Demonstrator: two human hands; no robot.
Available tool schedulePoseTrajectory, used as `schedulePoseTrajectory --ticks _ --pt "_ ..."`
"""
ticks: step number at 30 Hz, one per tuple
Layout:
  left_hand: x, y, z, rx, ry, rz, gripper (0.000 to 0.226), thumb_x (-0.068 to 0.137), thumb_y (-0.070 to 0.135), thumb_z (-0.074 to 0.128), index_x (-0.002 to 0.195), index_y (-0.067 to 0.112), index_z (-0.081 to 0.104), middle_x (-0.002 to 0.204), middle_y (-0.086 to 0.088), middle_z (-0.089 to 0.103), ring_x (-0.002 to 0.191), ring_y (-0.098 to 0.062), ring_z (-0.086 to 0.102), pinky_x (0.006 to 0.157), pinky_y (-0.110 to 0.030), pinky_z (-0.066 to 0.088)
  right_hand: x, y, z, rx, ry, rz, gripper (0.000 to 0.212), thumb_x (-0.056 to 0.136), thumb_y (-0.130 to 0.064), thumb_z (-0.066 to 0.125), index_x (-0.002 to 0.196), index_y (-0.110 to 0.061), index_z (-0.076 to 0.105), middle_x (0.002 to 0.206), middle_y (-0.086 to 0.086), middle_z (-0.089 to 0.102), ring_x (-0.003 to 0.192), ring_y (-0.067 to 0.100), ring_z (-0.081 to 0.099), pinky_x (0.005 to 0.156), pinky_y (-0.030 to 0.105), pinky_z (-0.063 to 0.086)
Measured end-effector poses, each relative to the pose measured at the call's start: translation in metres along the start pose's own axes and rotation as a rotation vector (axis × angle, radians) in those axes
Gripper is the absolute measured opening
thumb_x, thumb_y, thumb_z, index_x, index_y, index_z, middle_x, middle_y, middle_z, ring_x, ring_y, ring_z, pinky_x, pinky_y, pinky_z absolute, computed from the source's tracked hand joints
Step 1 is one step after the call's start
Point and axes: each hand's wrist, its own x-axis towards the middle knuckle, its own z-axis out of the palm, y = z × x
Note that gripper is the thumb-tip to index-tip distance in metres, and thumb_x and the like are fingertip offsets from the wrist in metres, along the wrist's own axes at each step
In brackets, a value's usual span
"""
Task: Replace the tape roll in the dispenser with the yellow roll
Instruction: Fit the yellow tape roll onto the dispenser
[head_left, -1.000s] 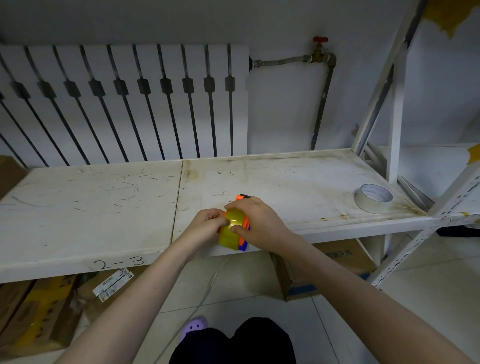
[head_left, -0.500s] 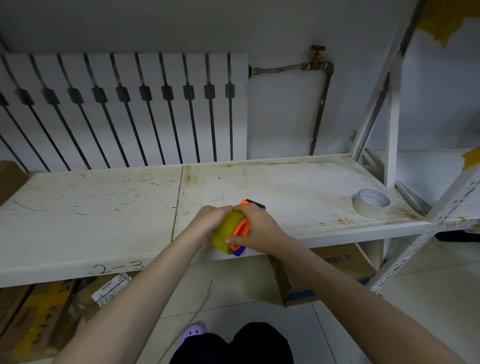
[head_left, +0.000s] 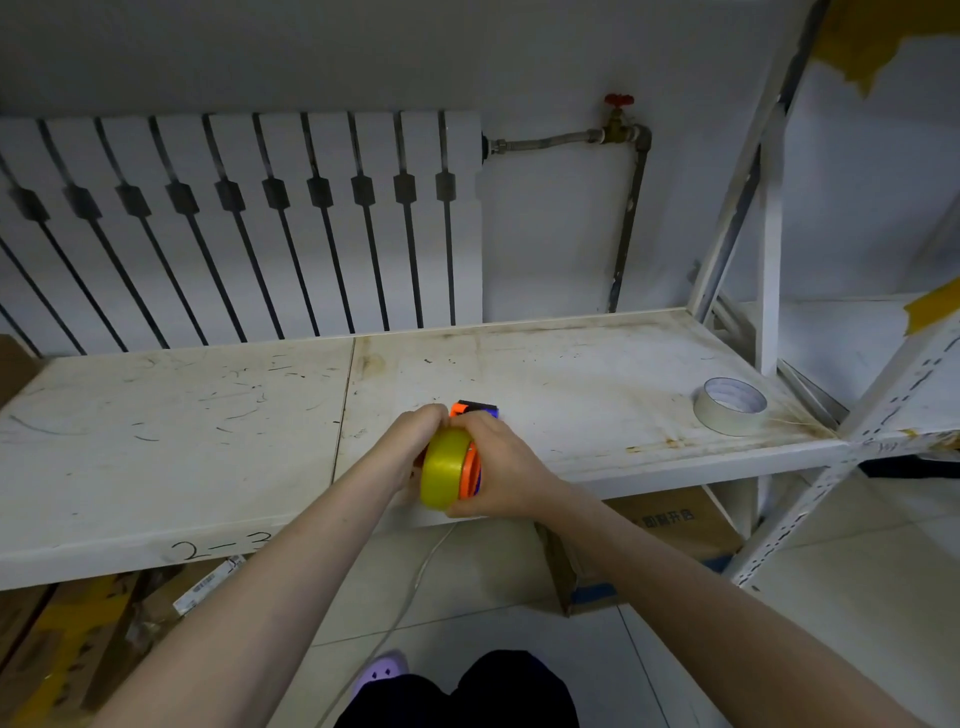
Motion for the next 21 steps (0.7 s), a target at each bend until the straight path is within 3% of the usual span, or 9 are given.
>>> schedulePoseTrajectory --ticks 2,5,8,12,15,19,21 --pt "0.001 0.000 0.001 -0.012 0.000 -0.004 0.010 0.082 0.012 0.041 0.072 0.012 0.044 0.070 -0.007 0.045 0.060 -0.022 0.043 0.057 -0.027 0.035 0.001 0.000 -0.004 0.195 -0.065 0.126 0.093 0.065 -0.042 0.081 0.139 -0.019 0.028 0.136 0.001 0.041 0.120 0.018 0.044 0.096 0.037 0.048" --pt "0.001 0.003 0.003 0.037 0.015 -0.025 0.018 0.081 0.003 0.038 0.065 0.011 0.035 0.070 -0.007 0.038 0.060 -0.021 0.036 0.056 -0.027 0.028 0.006 0.003 -0.005 0.280 -0.116 0.236 0.078 0.071 -0.043 0.076 0.133 -0.016 0.037 0.124 0.002 0.052 0.111 0.018 0.053 0.090 0.033 0.050" --pt "-0.001 0.006 0.004 0.061 0.019 -0.019 0.019 0.084 0.002 0.038 0.066 0.010 0.036 0.075 -0.008 0.039 0.067 -0.023 0.040 0.062 -0.028 0.032 0.007 0.001 -0.002 0.209 -0.097 0.213 0.081 0.067 -0.040 0.079 0.133 -0.019 0.036 0.114 -0.003 0.049 0.103 0.016 0.052 0.081 0.028 0.048" --pt "-0.005 0.005 0.002 0.029 0.017 0.010 0.016 0.084 0.010 0.042 0.069 0.012 0.043 0.069 -0.005 0.046 0.059 -0.018 0.042 0.051 -0.027 0.029 0.003 0.001 0.004 -0.081 0.027 -0.031 0.086 0.060 -0.036 0.082 0.131 -0.016 0.037 0.123 0.003 0.050 0.108 0.020 0.052 0.082 0.035 0.050" --pt "-0.004 0.005 0.001 0.033 0.037 -0.006 0.013 0.081 0.007 0.041 0.069 0.011 0.040 0.070 -0.006 0.044 0.060 -0.019 0.040 0.052 -0.028 0.027 0.001 0.005 0.002 -0.113 0.026 -0.126 0.088 0.058 -0.033 0.082 0.131 -0.015 0.037 0.126 0.005 0.049 0.111 0.022 0.052 0.083 0.037 0.051" --pt "-0.003 0.003 0.000 0.048 0.043 -0.039 0.017 0.080 0.002 0.039 0.066 0.009 0.034 0.069 -0.008 0.038 0.066 -0.025 0.040 0.057 -0.027 0.030 0.004 0.007 0.002 -0.120 -0.003 -0.015 0.101 0.059 -0.047 0.081 0.139 -0.018 0.027 0.136 0.003 0.041 0.117 0.020 0.047 0.088 0.038 0.050" --pt "-0.003 -0.001 0.002 0.025 0.033 -0.049 0.007 0.074 0.000 0.040 0.071 0.006 0.039 0.073 -0.011 0.043 0.069 -0.028 0.045 0.065 -0.028 0.038 0.005 0.006 0.004 -0.081 -0.014 0.070 0.099 0.060 -0.052 0.080 0.138 -0.021 0.027 0.136 0.002 0.041 0.117 0.020 0.048 0.089 0.036 0.050"
